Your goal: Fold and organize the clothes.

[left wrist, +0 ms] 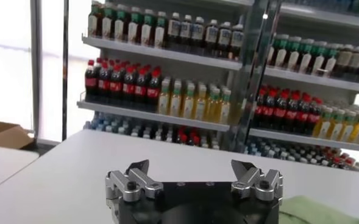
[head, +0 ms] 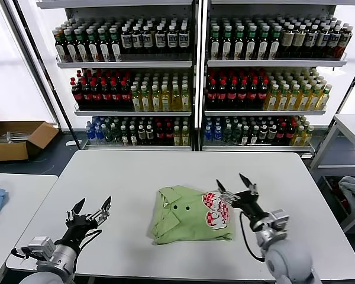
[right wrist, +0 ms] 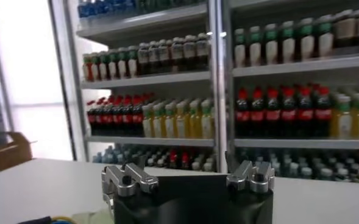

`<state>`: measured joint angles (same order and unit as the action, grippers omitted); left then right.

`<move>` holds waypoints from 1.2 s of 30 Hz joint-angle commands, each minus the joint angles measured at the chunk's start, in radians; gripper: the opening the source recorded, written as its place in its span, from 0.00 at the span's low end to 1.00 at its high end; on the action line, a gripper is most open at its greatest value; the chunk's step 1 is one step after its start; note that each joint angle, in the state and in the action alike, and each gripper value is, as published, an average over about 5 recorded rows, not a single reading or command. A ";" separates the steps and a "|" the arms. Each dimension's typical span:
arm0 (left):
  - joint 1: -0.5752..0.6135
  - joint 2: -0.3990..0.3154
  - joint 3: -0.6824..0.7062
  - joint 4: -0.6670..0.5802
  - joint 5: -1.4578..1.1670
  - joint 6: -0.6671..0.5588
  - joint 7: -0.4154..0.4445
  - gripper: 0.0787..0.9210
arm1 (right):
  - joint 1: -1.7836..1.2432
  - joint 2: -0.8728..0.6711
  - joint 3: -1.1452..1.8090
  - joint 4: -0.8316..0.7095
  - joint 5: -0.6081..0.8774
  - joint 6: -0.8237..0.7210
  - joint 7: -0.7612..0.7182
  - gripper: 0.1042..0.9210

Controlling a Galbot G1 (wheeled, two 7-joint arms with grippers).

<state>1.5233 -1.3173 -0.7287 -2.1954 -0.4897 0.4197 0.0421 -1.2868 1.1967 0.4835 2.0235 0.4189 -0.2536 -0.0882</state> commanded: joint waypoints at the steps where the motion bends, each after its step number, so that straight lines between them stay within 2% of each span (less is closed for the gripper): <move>1: -0.001 -0.009 0.002 -0.020 0.045 -0.022 0.065 0.88 | -0.298 0.028 0.379 0.068 0.026 0.164 -0.111 0.88; 14: 0.047 -0.037 -0.003 -0.034 0.097 -0.092 0.091 0.88 | -0.360 0.055 0.370 0.068 -0.025 0.192 -0.111 0.88; 36: 0.076 -0.057 -0.014 -0.062 0.088 -0.106 0.087 0.88 | -0.369 0.085 0.335 0.090 -0.055 0.204 -0.104 0.88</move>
<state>1.5929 -1.3733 -0.7403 -2.2535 -0.4062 0.3225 0.1259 -1.6395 1.2753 0.8158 2.1077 0.3727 -0.0609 -0.1890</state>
